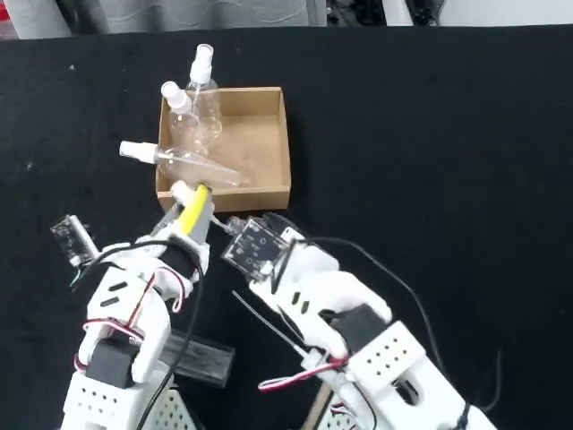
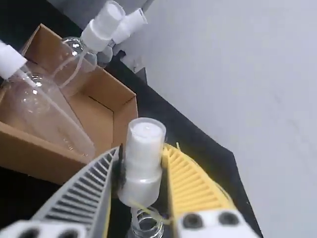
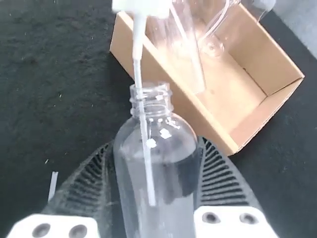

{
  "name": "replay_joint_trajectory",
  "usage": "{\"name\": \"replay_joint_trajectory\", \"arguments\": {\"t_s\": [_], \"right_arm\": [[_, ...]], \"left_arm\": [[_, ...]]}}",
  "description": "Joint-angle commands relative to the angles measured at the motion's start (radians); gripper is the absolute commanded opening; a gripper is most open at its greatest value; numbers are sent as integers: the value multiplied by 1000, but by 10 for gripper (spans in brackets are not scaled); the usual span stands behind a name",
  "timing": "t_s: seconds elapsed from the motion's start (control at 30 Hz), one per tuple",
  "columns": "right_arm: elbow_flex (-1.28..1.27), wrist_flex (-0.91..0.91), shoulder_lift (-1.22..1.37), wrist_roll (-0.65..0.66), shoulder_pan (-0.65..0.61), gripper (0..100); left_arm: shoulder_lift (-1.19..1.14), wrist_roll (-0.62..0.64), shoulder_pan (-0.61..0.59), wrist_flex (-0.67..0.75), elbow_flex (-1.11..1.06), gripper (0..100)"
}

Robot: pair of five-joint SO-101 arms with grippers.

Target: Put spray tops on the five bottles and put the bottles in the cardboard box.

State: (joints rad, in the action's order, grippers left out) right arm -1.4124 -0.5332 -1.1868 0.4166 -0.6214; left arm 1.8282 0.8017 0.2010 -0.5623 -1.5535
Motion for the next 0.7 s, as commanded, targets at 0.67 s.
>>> {"name": "replay_joint_trajectory", "arguments": {"t_s": [0.67], "right_arm": [[-48,0,-205,-11,-31,113]], "left_arm": [[-3,57,42,-172,154,203]]}}
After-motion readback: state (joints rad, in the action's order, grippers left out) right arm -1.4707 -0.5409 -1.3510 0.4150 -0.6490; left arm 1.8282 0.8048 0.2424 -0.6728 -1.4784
